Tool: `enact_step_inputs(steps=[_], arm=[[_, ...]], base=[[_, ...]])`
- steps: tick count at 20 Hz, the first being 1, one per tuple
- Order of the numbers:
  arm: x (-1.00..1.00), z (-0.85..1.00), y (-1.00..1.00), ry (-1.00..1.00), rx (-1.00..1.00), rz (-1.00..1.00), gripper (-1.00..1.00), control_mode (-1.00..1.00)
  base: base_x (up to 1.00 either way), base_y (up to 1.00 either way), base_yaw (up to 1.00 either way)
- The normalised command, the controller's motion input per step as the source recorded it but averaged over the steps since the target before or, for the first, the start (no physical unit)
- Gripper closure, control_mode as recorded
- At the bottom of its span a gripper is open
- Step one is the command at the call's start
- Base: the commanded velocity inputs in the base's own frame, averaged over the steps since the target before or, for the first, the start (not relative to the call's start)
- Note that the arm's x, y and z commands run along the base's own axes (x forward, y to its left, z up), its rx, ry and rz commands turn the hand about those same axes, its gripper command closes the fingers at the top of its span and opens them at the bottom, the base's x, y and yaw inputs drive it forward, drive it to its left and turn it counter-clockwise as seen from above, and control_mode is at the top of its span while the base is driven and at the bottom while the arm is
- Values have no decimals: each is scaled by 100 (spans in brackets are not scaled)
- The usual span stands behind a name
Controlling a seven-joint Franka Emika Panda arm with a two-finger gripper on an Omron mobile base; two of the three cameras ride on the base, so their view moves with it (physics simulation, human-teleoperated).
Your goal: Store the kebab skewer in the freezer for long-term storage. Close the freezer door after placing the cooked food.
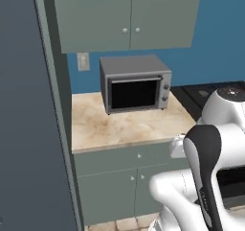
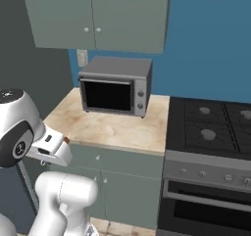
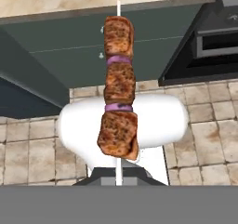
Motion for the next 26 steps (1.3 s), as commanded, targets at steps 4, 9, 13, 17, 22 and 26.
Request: enact_step_inputs(steps=[4, 9, 13, 17, 22, 26], arm=[[0, 0, 0, 0, 0, 0, 100, 100], [0, 0, 0, 0, 0, 0, 100, 100], [0, 0, 0, 0, 0, 0, 100, 100], [0, 0, 0, 0, 0, 0, 100, 100], [0, 0, 0, 0, 0, 0, 100, 100], [0, 0, 0, 0, 0, 0, 100, 100]], base=[[-65, 35, 5], [-50, 52, 13], [-33, 81, 27], [-20, 85, 38], [-30, 93, 34], [-14, 94, 33]])
